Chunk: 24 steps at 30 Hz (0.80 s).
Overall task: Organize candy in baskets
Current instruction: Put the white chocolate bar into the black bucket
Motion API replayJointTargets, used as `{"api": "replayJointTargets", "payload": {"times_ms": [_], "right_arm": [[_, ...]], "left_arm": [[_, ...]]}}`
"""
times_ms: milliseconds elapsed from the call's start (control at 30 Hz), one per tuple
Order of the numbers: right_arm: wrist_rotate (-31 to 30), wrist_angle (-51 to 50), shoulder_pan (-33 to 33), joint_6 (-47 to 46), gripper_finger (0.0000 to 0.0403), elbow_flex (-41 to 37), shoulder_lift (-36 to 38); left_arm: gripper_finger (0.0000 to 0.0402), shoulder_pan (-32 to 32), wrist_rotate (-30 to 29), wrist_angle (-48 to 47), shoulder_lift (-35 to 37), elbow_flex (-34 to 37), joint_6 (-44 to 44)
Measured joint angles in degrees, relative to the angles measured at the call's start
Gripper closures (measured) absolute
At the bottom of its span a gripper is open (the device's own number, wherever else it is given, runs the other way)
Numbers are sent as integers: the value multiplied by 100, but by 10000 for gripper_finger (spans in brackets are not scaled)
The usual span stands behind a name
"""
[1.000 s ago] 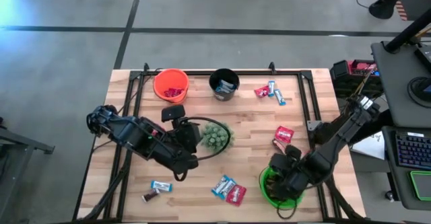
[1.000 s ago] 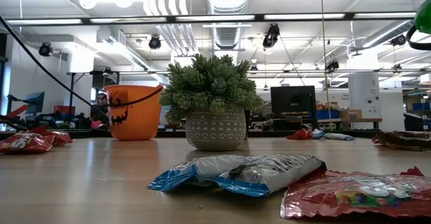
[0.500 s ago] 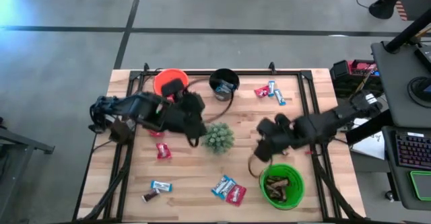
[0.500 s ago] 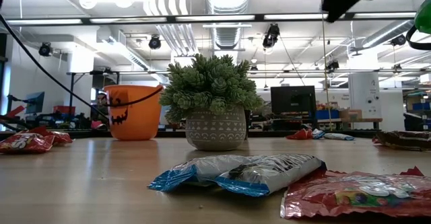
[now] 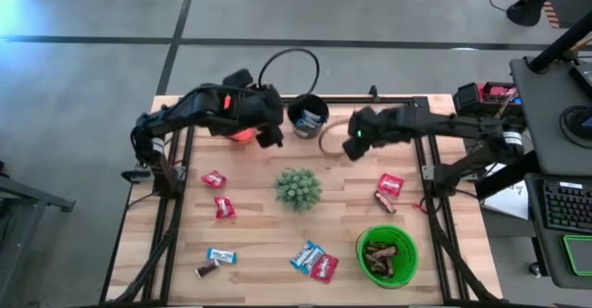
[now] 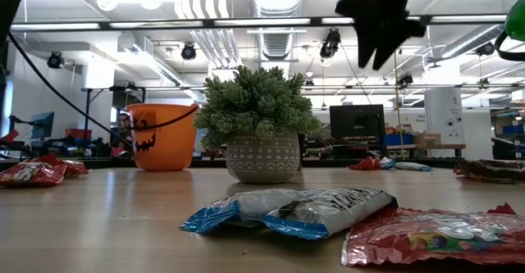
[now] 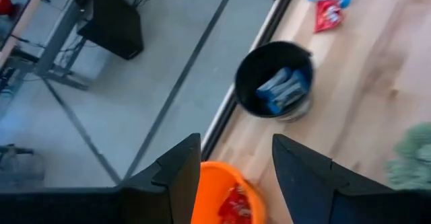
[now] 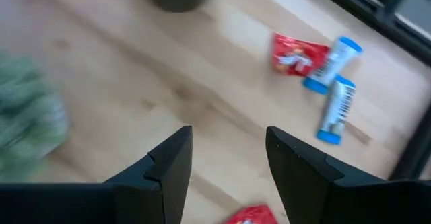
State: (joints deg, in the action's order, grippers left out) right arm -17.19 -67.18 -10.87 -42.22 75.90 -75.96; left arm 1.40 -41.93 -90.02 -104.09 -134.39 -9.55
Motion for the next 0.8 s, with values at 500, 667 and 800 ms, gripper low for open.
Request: {"api": "replayJointTargets", "payload": {"times_ms": [500,667,800], "right_arm": [[1103,33,-2130,941,222,-930,-105],[1126,45,-2466,1073,222,-1360,-105],[1128,235,-2680,1322,222,-1706,-105]], "left_arm": [[235,1052,17,0,0,7,1312],[235,1414,20,0,0,11,1499],[235,1620,20,0,0,11,1511]]}}
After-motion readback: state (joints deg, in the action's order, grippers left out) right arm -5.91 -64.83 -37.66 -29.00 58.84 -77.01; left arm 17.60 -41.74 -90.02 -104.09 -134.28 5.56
